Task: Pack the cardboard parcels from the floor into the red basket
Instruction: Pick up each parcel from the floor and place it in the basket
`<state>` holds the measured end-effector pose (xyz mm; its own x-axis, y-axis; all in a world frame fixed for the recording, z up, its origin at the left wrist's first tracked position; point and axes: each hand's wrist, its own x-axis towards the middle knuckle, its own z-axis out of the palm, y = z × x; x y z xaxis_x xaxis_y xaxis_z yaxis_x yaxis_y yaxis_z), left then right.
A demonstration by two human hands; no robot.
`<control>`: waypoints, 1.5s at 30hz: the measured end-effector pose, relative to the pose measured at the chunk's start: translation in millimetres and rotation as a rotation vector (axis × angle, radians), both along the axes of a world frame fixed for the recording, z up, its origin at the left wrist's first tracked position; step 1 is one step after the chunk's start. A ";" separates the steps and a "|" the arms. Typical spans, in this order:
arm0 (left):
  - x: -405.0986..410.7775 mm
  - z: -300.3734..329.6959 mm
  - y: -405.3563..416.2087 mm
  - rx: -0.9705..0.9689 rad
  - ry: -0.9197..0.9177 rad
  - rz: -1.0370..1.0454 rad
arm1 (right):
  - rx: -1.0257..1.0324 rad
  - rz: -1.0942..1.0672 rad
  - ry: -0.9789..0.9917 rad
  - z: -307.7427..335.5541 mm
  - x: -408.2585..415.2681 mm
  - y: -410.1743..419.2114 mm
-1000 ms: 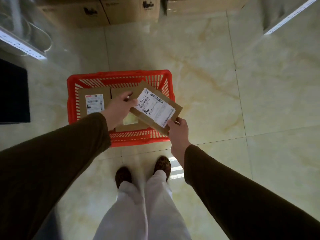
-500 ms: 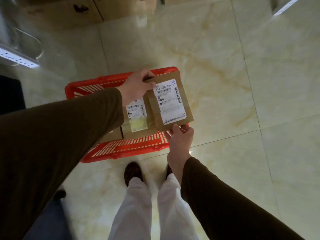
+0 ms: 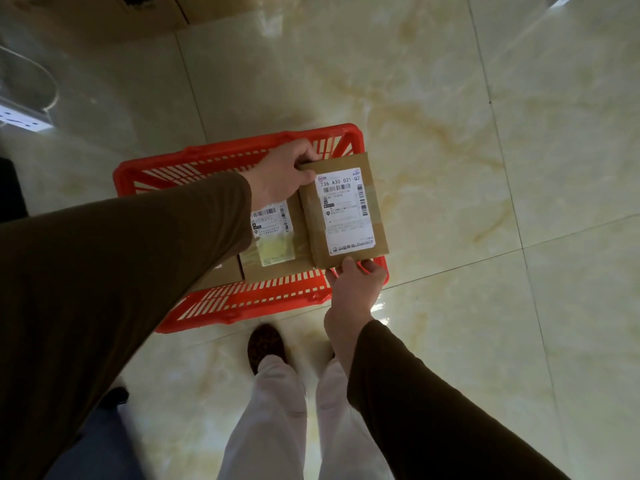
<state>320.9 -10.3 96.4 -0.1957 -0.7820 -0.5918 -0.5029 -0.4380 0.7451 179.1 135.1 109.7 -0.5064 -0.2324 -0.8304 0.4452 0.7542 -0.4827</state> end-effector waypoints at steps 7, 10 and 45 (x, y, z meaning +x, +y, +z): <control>-1.5 -18.5 -4.8 -0.034 -0.113 -0.113 | 0.043 0.042 0.011 -22.7 -5.7 -0.9; 1.6 -26.6 -3.6 -0.055 -0.185 -0.171 | 0.066 0.024 -0.031 -34.0 -7.0 0.9; 12.8 -11.4 43.8 -0.190 -0.422 -0.199 | 0.113 0.499 -0.231 -54.5 -43.6 -13.2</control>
